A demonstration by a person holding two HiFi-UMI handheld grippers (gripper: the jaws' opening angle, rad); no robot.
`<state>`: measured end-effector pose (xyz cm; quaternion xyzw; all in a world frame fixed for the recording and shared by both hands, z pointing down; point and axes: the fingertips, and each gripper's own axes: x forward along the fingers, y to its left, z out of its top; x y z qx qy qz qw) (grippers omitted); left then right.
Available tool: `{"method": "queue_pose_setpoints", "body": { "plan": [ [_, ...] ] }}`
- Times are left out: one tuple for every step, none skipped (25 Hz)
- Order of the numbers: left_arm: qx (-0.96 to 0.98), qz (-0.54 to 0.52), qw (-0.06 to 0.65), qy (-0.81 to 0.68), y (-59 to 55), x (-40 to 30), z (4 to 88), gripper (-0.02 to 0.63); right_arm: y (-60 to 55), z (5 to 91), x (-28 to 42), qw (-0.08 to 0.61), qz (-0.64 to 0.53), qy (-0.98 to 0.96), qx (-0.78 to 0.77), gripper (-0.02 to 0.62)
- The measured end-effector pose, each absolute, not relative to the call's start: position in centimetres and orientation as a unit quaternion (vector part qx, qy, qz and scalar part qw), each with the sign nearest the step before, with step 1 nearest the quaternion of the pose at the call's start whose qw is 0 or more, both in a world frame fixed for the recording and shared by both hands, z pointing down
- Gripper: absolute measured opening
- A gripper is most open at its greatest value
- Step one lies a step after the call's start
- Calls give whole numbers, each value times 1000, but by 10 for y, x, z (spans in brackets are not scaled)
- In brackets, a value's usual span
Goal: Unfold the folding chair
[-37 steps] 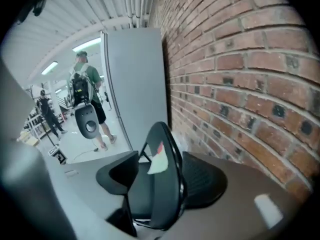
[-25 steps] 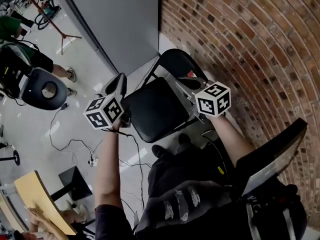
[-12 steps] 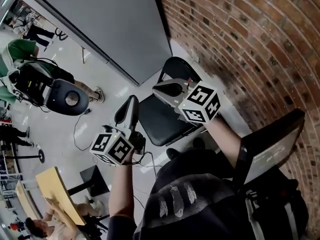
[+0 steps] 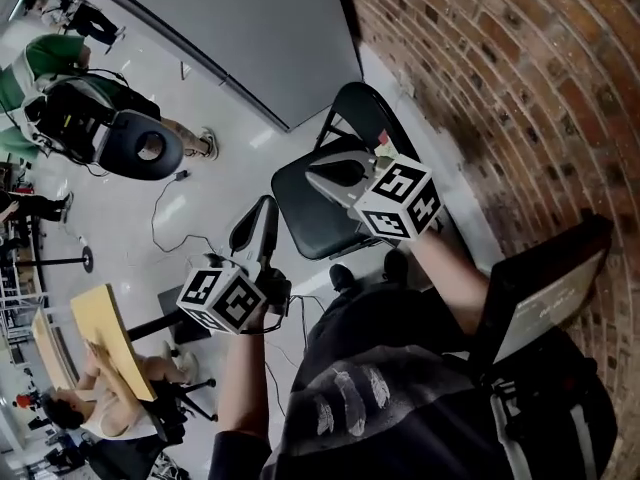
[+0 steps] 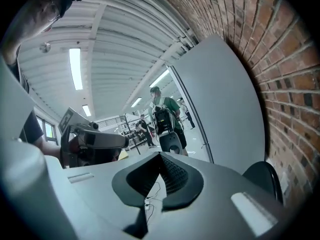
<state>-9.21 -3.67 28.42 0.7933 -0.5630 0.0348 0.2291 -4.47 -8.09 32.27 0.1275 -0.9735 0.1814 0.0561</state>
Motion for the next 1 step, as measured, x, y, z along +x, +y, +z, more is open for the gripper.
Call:
{"method": "queue_pose_setpoints", "body": {
  "plan": [
    [789,34,236,-566,-34,-92,289,2,-79,326,-44,58,185,-973,124,2]
  ]
}}
